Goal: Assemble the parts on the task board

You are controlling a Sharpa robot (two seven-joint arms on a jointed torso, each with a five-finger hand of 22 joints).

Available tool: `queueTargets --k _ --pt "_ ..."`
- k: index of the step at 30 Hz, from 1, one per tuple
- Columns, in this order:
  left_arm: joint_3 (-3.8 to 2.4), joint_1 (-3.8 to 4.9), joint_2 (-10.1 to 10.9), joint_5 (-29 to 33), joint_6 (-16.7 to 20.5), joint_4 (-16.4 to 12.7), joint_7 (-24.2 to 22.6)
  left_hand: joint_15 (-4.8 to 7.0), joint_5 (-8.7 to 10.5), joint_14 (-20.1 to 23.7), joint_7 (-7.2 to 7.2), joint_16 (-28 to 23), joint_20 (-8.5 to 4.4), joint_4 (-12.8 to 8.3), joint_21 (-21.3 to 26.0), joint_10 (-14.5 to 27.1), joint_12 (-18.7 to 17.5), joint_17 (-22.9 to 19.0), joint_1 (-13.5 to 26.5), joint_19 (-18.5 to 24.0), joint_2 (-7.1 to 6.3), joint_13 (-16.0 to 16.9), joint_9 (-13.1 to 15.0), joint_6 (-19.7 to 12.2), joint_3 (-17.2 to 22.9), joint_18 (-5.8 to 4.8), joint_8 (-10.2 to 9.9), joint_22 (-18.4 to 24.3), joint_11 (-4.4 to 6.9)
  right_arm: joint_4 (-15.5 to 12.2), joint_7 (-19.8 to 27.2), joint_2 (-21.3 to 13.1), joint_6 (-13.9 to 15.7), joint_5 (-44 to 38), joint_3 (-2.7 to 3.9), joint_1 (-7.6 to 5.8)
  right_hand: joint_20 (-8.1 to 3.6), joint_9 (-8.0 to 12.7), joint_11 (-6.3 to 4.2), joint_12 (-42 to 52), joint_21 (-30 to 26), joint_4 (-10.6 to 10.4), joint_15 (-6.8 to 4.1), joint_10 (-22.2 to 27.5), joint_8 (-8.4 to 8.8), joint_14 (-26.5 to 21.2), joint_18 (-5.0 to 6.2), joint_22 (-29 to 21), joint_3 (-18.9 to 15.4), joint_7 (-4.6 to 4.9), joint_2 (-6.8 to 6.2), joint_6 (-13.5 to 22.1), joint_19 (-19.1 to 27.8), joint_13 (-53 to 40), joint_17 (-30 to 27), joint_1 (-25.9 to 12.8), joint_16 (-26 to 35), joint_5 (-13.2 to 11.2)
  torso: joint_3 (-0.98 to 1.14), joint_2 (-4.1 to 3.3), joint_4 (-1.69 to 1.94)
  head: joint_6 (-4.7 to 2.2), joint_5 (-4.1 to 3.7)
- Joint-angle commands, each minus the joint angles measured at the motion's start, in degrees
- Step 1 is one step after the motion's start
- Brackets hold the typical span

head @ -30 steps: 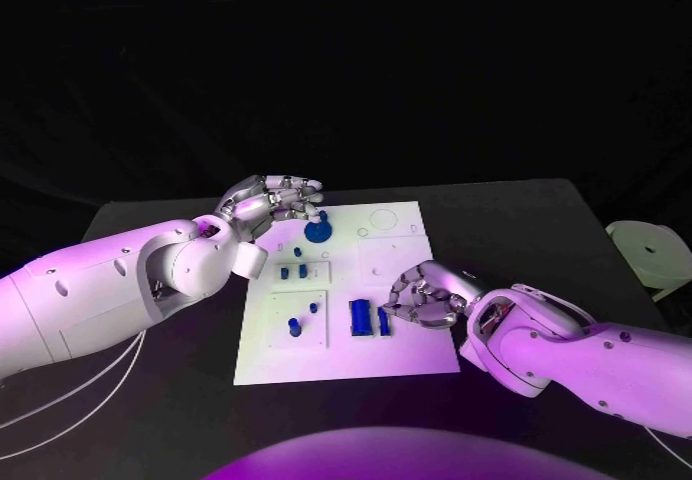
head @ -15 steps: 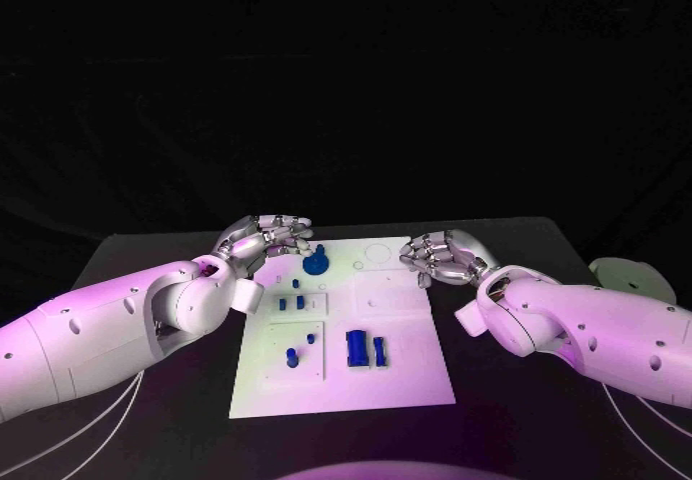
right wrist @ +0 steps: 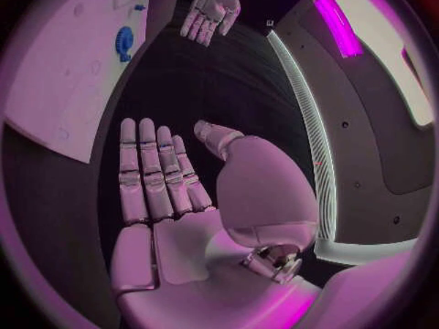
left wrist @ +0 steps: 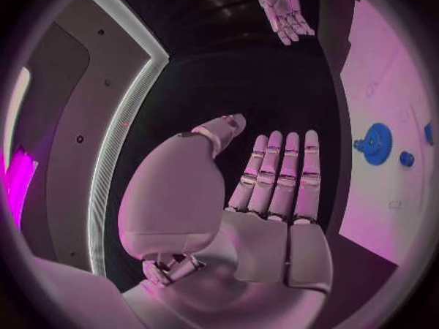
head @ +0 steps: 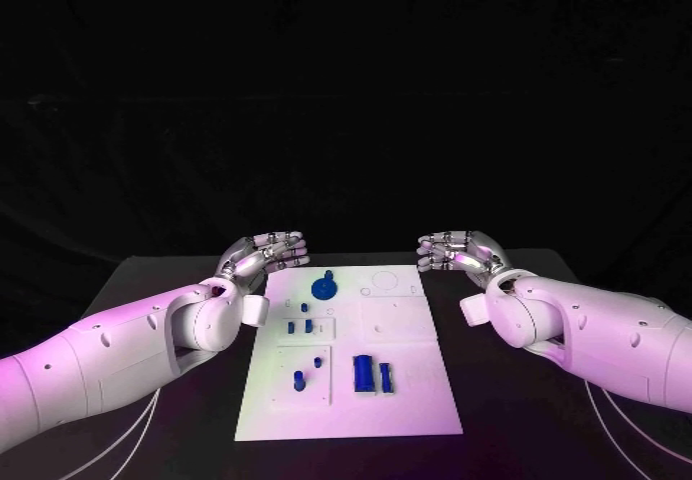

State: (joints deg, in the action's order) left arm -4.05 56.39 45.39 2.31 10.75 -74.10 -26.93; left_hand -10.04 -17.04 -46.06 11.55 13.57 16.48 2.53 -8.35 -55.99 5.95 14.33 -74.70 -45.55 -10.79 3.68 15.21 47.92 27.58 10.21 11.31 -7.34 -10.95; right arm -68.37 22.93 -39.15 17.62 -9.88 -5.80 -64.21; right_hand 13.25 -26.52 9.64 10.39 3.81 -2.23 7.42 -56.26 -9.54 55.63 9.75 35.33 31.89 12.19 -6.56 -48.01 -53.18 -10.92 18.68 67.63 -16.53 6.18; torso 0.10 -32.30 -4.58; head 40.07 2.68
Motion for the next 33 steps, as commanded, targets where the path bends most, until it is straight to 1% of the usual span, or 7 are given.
queueTargets --k 1,6,7,8,9,17,33 --pt "0.00 -0.08 -0.14 0.28 0.29 0.22 -0.30 10.04 17.04 46.06 -11.55 -13.57 -16.48 -2.53 8.35 55.99 -5.95 -14.33 22.41 45.55 10.79 -3.68 -15.21 -47.92 -27.58 -10.21 -11.31 7.34 10.95 0.29 0.18 0.10 -0.30 0.32 0.01 -0.03 -13.25 26.52 -9.64 -10.39 -3.81 2.23 -7.42 56.26 9.54 -55.63 -9.75 -35.33 -31.89 -12.19 6.56 48.01 53.18 10.92 -18.68 -20.29 16.53 -6.18 0.01 0.01 0.03 -0.08 0.12" --pt "0.17 0.08 -0.17 0.17 1.70 -0.46 -0.41 10.04 17.04 46.06 -11.55 -13.57 -16.48 -2.53 8.35 55.99 -5.95 -14.33 29.28 45.55 10.79 -3.68 -15.21 -47.92 -27.58 -10.21 -11.31 7.34 10.95 -0.86 0.53 -0.20 1.11 0.82 0.32 0.19 -13.25 26.52 -9.64 -10.39 -3.81 2.23 -7.42 56.26 9.54 -55.63 -9.75 -35.33 -31.89 -12.19 6.56 48.01 53.18 10.92 -18.68 -26.97 16.53 -6.18 -0.01 0.15 0.61 -0.79 -0.23" --pt "0.25 0.16 -0.18 0.12 2.34 -0.77 -0.46 10.04 17.04 46.06 -11.55 -13.57 -16.48 -2.53 8.35 55.99 -5.95 -14.33 31.26 45.55 10.79 -3.68 -15.21 -47.92 -27.58 -10.21 -11.31 7.34 10.95 -1.38 0.69 -0.33 1.75 1.05 0.46 0.28 -13.25 26.52 -9.64 -10.39 -3.81 2.23 -7.42 56.26 9.54 -55.63 -9.75 -35.33 -31.89 -12.19 6.56 48.01 53.18 10.92 -18.68 -67.63 16.53 -6.18 -0.01 0.21 0.86 -1.11 -0.39" --pt "0.34 0.24 -0.19 0.06 3.07 -1.13 -0.52 10.04 17.04 46.06 -11.55 -13.57 -16.48 -2.53 8.35 55.99 -5.95 -14.33 32.44 45.55 10.79 -3.68 -15.21 -47.92 -27.58 -10.21 -11.31 7.34 10.95 -1.98 0.87 -0.49 2.48 1.31 0.61 0.40 -13.25 26.52 -9.64 -10.39 -3.81 2.23 -7.42 56.26 9.54 -55.63 -9.75 -35.33 -31.89 -12.19 6.56 48.01 53.18 10.92 -18.68 -67.63 16.53 -6.18 -0.02 0.29 1.16 -1.47 -0.57" --pt "0.50 0.39 -0.21 -0.04 4.37 -1.76 -0.62 10.04 17.04 46.06 -11.55 -13.57 -16.48 -2.53 8.35 55.99 -5.95 -14.33 74.70 45.55 10.79 -3.68 -15.21 -47.92 -27.58 -10.21 -11.31 7.34 10.95 -3.04 1.20 -0.76 3.79 1.78 0.90 0.59 -13.25 26.52 -9.64 -10.39 -3.81 2.23 -7.42 56.26 9.54 -55.63 -9.75 -35.33 -31.89 -12.19 6.56 48.01 53.18 10.92 -18.68 -67.63 16.53 -6.18 -0.03 0.41 1.69 -2.13 -0.90" --pt "2.01 1.83 -0.42 -1.01 16.73 -7.77 -1.57 10.04 17.04 46.06 -11.55 -13.57 -16.48 -2.53 8.35 55.99 -5.95 -14.33 74.70 45.55 10.79 -3.68 -15.21 -47.92 -27.58 -10.21 -11.31 7.34 10.95 -12.93 4.22 -3.31 15.90 6.10 3.51 2.44 -13.25 26.52 -9.64 -10.39 -3.81 2.23 -7.42 56.26 9.54 -55.63 -9.75 -35.33 -31.89 -12.19 6.56 48.01 53.18 10.92 -18.68 -67.63 16.53 -6.18 -0.09 1.07 4.39 -5.47 -2.56" --pt "4.04 3.76 -0.70 -2.31 33.31 -15.83 -2.86 10.04 17.04 46.06 -11.55 -13.57 -16.48 -2.53 8.35 55.99 -5.95 -14.33 74.70 45.55 10.79 -3.68 -15.21 -47.92 -27.58 -10.21 -11.31 7.34 10.95 -21.58 6.86 -5.54 26.49 9.88 5.80 4.05 -13.25 26.52 -9.64 -10.39 -3.81 2.23 -7.42 56.26 9.54 -55.63 -9.75 -35.33 -31.89 -12.19 6.56 48.01 53.18 10.92 -18.68 -67.63 16.53 -6.18 -0.10 1.12 4.58 -5.70 -2.68"
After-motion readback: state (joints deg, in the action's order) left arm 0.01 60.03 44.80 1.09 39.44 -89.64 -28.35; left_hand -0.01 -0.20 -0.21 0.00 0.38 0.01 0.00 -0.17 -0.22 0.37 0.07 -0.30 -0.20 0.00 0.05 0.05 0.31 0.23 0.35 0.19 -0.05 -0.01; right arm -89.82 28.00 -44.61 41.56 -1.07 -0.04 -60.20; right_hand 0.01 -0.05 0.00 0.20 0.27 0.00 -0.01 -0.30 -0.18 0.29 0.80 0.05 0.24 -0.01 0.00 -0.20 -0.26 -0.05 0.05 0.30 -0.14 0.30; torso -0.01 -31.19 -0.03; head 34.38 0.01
